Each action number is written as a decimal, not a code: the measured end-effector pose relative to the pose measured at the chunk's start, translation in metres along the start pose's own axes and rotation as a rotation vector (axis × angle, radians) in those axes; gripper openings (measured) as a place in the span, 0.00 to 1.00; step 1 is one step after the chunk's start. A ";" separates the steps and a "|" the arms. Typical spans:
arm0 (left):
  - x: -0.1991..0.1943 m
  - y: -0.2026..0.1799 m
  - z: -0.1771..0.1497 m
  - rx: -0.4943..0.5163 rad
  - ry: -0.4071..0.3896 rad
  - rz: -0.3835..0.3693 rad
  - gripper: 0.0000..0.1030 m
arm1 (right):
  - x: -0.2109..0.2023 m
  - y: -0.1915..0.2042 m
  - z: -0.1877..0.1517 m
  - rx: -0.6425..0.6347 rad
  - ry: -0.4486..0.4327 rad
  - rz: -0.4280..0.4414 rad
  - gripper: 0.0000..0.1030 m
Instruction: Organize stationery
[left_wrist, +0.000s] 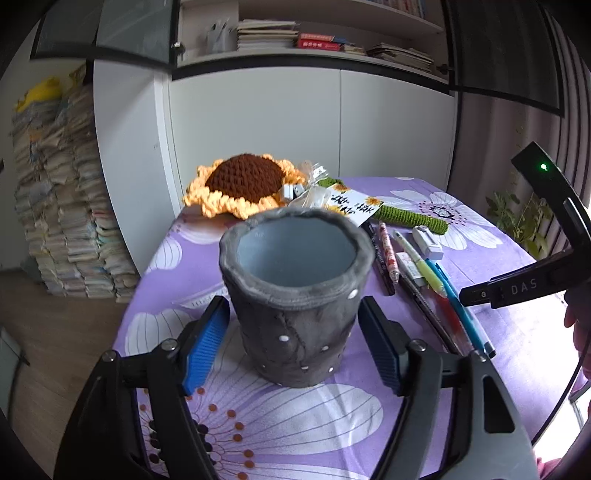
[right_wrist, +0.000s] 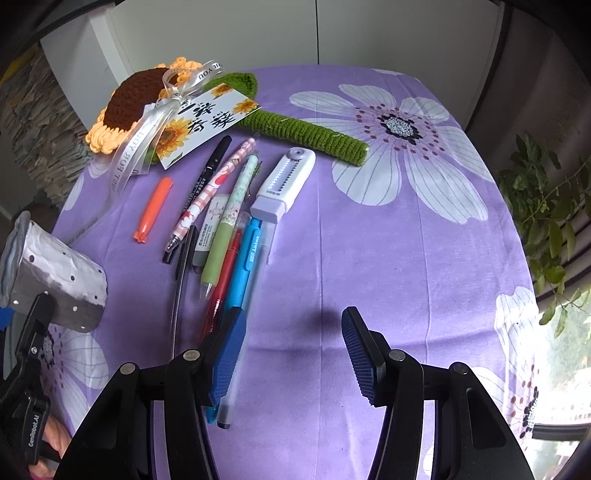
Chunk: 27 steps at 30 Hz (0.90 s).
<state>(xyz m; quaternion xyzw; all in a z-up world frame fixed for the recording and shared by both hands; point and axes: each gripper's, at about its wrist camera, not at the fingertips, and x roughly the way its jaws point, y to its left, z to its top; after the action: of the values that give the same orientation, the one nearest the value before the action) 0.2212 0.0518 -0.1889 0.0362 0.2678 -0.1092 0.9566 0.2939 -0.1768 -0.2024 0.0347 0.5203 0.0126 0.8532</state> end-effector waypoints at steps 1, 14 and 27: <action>0.001 0.003 0.001 -0.015 0.004 -0.011 0.70 | 0.001 0.002 0.000 -0.004 0.002 0.000 0.54; 0.013 0.010 0.000 -0.074 0.080 -0.064 0.72 | 0.014 0.010 0.008 -0.024 0.007 -0.048 0.54; 0.016 0.007 0.001 -0.054 0.093 -0.044 0.68 | 0.009 0.018 0.002 -0.114 -0.011 -0.054 0.17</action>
<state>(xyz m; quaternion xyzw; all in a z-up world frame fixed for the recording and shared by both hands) 0.2364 0.0558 -0.1960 0.0092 0.3155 -0.1213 0.9411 0.2998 -0.1584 -0.2077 -0.0281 0.5147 0.0191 0.8567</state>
